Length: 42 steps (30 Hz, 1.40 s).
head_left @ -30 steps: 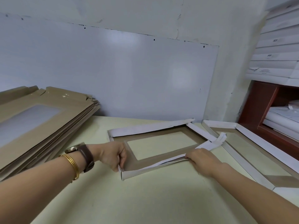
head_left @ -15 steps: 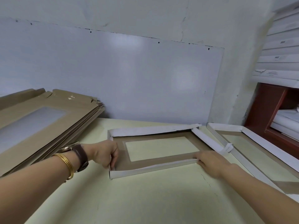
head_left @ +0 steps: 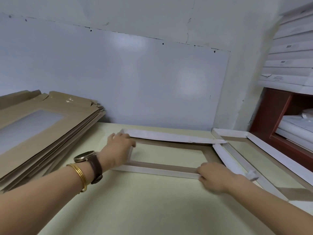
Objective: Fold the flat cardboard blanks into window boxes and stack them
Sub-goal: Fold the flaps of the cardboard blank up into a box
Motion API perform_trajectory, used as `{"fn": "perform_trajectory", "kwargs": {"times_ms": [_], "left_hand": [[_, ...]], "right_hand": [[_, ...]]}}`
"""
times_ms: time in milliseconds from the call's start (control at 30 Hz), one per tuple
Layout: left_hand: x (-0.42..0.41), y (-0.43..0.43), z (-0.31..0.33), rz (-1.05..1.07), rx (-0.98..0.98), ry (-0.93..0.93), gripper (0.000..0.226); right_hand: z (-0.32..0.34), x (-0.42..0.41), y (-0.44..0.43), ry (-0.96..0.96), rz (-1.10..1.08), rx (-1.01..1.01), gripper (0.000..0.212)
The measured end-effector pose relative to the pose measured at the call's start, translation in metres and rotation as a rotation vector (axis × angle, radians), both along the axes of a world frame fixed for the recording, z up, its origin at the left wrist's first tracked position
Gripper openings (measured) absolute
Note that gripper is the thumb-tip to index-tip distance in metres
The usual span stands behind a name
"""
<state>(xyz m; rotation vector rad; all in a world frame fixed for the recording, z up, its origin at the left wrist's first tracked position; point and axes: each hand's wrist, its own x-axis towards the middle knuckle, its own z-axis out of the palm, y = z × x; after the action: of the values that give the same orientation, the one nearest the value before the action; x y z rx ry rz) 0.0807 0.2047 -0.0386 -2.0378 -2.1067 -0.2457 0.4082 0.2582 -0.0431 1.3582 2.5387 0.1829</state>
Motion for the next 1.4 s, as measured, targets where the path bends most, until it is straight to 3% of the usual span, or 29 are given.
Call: {"fn": "perform_trajectory", "kwargs": {"times_ms": [167, 233, 300, 367, 500, 600, 633, 767, 867, 1000, 1133, 1233, 1400], "left_hand": [[0.055, -0.005, -0.005, -0.146, 0.047, -0.143, 0.036], [0.074, -0.010, -0.009, -0.089, -0.002, -0.213, 0.027], [0.087, -0.012, -0.011, 0.003, -0.096, -0.263, 0.029], [0.092, -0.012, -0.011, 0.077, -0.163, -0.277, 0.033], [0.085, -0.011, -0.008, 0.142, -0.180, -0.252, 0.024], [0.078, -0.014, -0.009, 0.164, -0.197, -0.249, 0.020], [0.076, -0.014, -0.011, 0.172, -0.208, -0.253, 0.021], [0.068, -0.010, -0.014, 0.191, -0.223, -0.310, 0.021], [0.059, -0.005, -0.014, 0.194, -0.194, -0.360, 0.023], [0.048, 0.003, -0.017, 0.195, -0.150, -0.401, 0.012], [0.040, 0.011, -0.023, 0.171, -0.120, -0.421, 0.028], [0.039, 0.017, -0.026, 0.177, -0.091, -0.452, 0.043], [0.037, 0.021, -0.029, 0.165, -0.025, -0.434, 0.031]], "right_hand": [[0.006, -0.039, -0.037, -0.010, 0.007, -0.018, 0.014], [0.007, -0.055, -0.052, 0.004, 0.022, -0.037, 0.022], [0.007, -0.071, -0.060, 0.021, 0.035, -0.028, 0.007], [0.005, -0.086, -0.066, 0.057, 0.029, -0.028, 0.015], [0.003, -0.111, -0.075, 0.149, 0.036, -0.054, 0.024], [0.000, -0.118, -0.078, 0.247, 0.035, -0.117, 0.010], [0.000, -0.118, -0.078, 0.274, 0.029, -0.144, 0.019], [0.010, -0.103, -0.067, 0.395, -0.068, -0.251, 0.048], [0.018, -0.075, -0.045, 0.370, -0.113, -0.130, 0.043], [0.019, -0.027, -0.016, 0.283, -0.254, -0.014, 0.016], [0.010, 0.011, 0.001, 0.275, -0.351, -0.044, 0.044], [0.006, 0.025, 0.005, 0.446, -0.321, -0.135, 0.048], [0.000, 0.024, 0.007, 0.585, -0.245, -0.159, 0.051]]}}
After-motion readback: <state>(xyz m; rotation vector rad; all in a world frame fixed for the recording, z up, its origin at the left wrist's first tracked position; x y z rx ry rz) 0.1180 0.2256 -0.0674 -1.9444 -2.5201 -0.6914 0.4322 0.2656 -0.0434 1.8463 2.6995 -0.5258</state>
